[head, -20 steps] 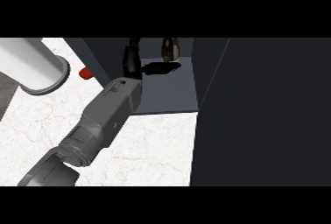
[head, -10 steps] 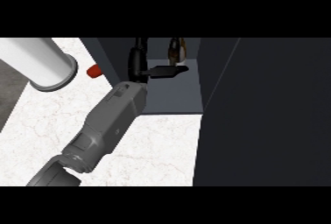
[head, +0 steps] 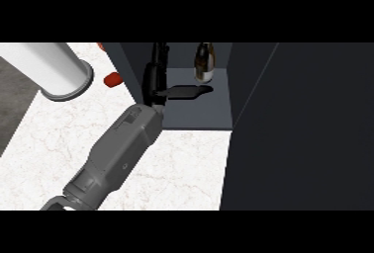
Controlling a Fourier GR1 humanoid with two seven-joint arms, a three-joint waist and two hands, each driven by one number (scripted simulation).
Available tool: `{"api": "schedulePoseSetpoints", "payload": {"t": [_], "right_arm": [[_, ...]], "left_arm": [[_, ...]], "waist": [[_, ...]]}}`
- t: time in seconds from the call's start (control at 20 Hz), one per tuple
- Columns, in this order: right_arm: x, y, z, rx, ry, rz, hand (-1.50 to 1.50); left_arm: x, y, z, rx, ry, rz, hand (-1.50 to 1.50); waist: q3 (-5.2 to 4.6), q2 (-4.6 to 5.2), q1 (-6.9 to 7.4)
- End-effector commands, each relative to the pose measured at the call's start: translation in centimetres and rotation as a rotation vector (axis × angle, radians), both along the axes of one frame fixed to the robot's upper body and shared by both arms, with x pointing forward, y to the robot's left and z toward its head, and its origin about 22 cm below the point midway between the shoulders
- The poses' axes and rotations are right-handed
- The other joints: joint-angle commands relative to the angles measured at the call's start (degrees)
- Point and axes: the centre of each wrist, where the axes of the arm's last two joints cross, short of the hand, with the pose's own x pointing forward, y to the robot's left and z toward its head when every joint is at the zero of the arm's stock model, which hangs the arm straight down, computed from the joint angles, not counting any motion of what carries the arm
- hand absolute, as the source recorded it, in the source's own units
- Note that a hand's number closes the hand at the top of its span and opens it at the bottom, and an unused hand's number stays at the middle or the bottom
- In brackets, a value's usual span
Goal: Pick up the wine, place it into the cabinet and close the cabinet
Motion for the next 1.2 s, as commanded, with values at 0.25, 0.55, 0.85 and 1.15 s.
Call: {"api": "schedulePoseSetpoints", "payload": {"t": [0.25,0.55,0.85,1.15], "right_arm": [[-3.2,-0.7,3.2,0.041,-0.071,0.02,-1.5],[-3.4,-0.7,3.1,0.031,-0.08,0.002,-1.5],[-3.6,-0.9,3.7,0.007,-0.08,0.04,-1.5],[-3.5,0.3,3.3,-0.154,-0.012,0.191,1.5]], "left_arm": [[-5.9,-0.6,-0.4,-0.083,-0.001,-0.08,-1.5],[-11.7,-1.1,-1.3,-0.134,-0.001,-0.088,-1.5],[-15.8,1.4,-1.4,-0.129,-0.041,-0.096,-1.5],[-18.8,3.3,-1.4,-0.133,-0.03,-0.083,-1.5]], "waist": [[0.01,-0.15,0.71],[0.02,-0.05,0.13],[-0.01,0.5,-0.47],[-0.07,0.51,-0.74]]}}
